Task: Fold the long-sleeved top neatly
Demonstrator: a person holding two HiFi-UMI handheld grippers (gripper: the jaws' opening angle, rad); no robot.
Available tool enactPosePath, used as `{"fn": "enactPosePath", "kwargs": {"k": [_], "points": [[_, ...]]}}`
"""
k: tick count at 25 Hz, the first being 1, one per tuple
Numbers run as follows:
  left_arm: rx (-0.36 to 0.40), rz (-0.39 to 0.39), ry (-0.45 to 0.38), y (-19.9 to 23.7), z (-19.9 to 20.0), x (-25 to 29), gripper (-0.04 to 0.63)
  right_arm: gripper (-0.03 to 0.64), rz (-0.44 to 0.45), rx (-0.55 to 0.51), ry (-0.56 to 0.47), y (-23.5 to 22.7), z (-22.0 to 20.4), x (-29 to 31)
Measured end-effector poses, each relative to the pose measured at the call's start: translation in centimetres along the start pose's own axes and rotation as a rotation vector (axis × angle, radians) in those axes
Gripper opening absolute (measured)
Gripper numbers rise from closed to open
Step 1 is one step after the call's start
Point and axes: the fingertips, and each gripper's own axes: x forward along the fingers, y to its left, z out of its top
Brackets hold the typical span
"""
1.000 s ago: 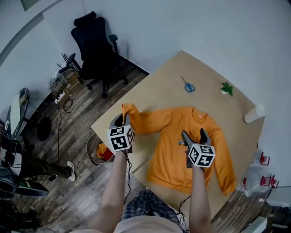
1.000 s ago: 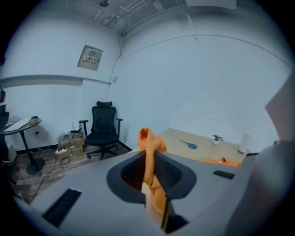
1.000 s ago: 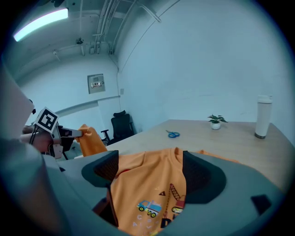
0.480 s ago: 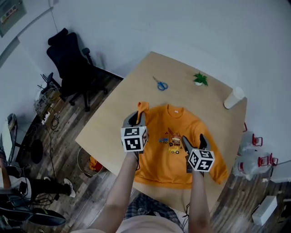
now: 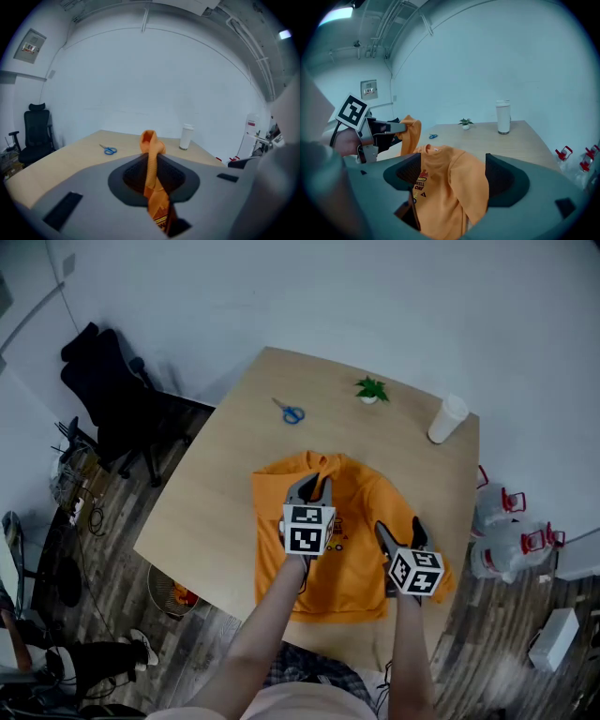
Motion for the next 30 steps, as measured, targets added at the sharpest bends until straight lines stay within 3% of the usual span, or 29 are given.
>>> {"fn": "enactPosePath", "kwargs": {"k": [9,18,22,30], "points": [[0.077,-0.076,0.104,-5.7,-4.3,4.2,0.048,0.416,-0.057,0.029,0.007,-3.5,-1.1,-2.0],[0.087,-0.142,0.274,-9.6,-10.5,7.5,0.056,0.416,-0.110,0.061,0.014,-6.6,-2.3,-4.1],[0.086,-0.197,0.291,-11.5,-11.6,8.3,0.064,0.416,-0.136,0.076,0.011,-7.9,-2.8,-5.1],[0.049,-0.361,0.317,-15.8,-12.0,7.7,0.208,0.417,-0.189,0.116,-0.006,-9.8,-3.5,-7.0]]}}
